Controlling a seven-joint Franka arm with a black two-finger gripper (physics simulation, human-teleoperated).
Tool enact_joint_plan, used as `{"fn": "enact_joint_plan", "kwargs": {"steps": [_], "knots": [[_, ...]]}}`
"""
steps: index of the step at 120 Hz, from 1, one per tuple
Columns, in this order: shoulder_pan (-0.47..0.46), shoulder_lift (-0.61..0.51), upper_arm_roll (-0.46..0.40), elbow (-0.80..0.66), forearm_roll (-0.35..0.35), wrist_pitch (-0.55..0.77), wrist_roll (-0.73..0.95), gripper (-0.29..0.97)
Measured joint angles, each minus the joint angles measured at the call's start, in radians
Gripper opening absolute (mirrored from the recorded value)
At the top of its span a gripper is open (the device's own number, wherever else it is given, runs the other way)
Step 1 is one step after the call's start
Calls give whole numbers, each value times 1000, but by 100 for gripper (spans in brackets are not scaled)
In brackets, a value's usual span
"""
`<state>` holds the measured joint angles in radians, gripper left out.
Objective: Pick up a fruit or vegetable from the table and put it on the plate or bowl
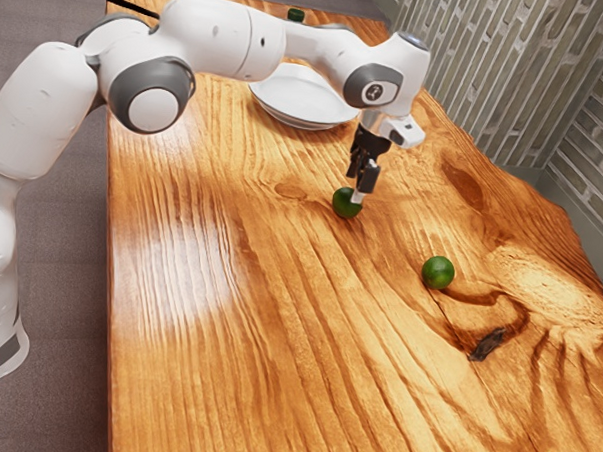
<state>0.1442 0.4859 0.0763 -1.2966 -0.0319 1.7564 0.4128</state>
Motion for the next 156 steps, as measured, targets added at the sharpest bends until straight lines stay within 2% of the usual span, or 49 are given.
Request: {"fn": "enact_joint_plan", "kwargs": {"steps": [97, 110, 128, 156], "knots": [[9, 76, -4, -3, -21, 42, 81, 65], [10, 78, -4, -3, -27, 44, 86, 59], [13, 78, -4, -4, -33, 45, 90, 39], [17, 88, -4, -3, -31, 55, 94, 26]]}}
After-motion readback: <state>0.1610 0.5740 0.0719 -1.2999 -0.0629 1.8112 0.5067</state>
